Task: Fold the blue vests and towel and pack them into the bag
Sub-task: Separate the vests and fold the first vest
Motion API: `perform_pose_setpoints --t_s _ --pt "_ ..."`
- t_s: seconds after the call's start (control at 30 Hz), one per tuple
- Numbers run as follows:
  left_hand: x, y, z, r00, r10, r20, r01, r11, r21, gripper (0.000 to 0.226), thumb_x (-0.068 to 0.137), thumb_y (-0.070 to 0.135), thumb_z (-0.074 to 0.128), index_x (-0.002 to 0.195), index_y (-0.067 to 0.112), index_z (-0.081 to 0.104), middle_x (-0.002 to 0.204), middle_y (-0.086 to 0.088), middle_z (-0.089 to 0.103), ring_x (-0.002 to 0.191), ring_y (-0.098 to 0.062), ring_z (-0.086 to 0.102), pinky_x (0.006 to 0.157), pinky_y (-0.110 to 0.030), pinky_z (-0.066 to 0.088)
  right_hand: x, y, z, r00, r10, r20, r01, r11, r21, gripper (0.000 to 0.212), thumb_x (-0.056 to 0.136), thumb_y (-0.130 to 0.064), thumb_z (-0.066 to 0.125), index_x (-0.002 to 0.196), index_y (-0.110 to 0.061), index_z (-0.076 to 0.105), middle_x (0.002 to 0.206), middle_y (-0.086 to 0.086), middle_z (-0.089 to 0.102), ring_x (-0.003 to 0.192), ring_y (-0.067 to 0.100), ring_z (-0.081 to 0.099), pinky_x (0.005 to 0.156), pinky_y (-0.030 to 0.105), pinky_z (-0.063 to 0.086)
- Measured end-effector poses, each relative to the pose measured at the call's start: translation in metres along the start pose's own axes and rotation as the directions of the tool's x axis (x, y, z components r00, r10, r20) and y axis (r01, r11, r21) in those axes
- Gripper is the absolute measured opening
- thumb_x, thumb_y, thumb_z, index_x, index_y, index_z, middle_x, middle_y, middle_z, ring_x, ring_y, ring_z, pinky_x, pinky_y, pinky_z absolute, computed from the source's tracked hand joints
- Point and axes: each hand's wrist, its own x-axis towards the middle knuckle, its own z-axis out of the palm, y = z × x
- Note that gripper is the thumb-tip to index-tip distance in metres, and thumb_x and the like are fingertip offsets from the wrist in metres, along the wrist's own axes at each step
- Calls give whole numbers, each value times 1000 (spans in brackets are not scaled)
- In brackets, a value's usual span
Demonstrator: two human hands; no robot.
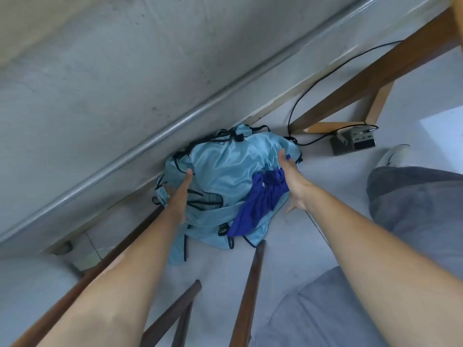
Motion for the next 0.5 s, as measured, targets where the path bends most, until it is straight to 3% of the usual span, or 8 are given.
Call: perform_pose_setpoints --t_s 0.07,0.1,0.17,0.2,0.3,0.4,0.5 --pt "-3 -1 3 999 -12 34 12 1000 -14 131 52 98 63 156 28 29 156 2 40 140 -26 41 107 -62 41 16 5 -4 1000 16 2 -16 1000 12 104 68 -100 31 156 -54 -1 170 -10 3 154 38 13 101 81 30" --pt "0 -3 3 998 -25 53 25 1000 -16 116 61 95 58 149 22 39 146 3 50 130 -23 49 94 -56 51 23 10 -5 999 32 8 -32 999 5 102 69 -100 31 156 -54 1 170 -9 4 154 38 14 100 81 31" --pt "4 -7 2 994 -44 98 42 999 17 116 58 98 50 144 21 52 135 -5 63 108 -24 63 72 -43 53 34 16 -6 999 42 27 -41 999 -33 105 65 -102 29 156 -55 5 170 -8 6 153 38 17 100 82 32" --pt "3 -9 3 994 -61 95 59 998 20 118 57 100 49 145 22 53 135 -6 63 106 -25 63 77 -46 52 41 19 -5 998 49 31 -47 998 -39 108 62 -104 29 156 -54 7 170 -7 7 153 39 18 100 81 31" --pt "11 -12 4 998 -66 1 66 995 -75 103 78 89 49 159 29 26 145 1 46 136 -34 47 106 -63 38 60 22 -4 998 27 54 -25 999 -30 110 60 -104 28 156 -53 11 170 -6 11 153 36 20 105 79 28" --pt "31 -15 5 995 -48 -83 39 993 -112 115 70 94 51 161 40 6 164 -2 28 146 -41 35 106 -76 31 76 26 2 998 20 57 -17 998 -56 105 67 -101 27 158 -49 11 170 -5 12 153 33 21 112 75 24" --pt "68 -22 1 995 -40 -95 25 988 -154 134 49 103 54 160 45 4 168 -1 21 148 -40 32 107 -78 27 92 35 4 998 8 61 -4 998 -63 101 73 -98 26 159 -48 8 170 -8 7 154 31 18 114 73 23"
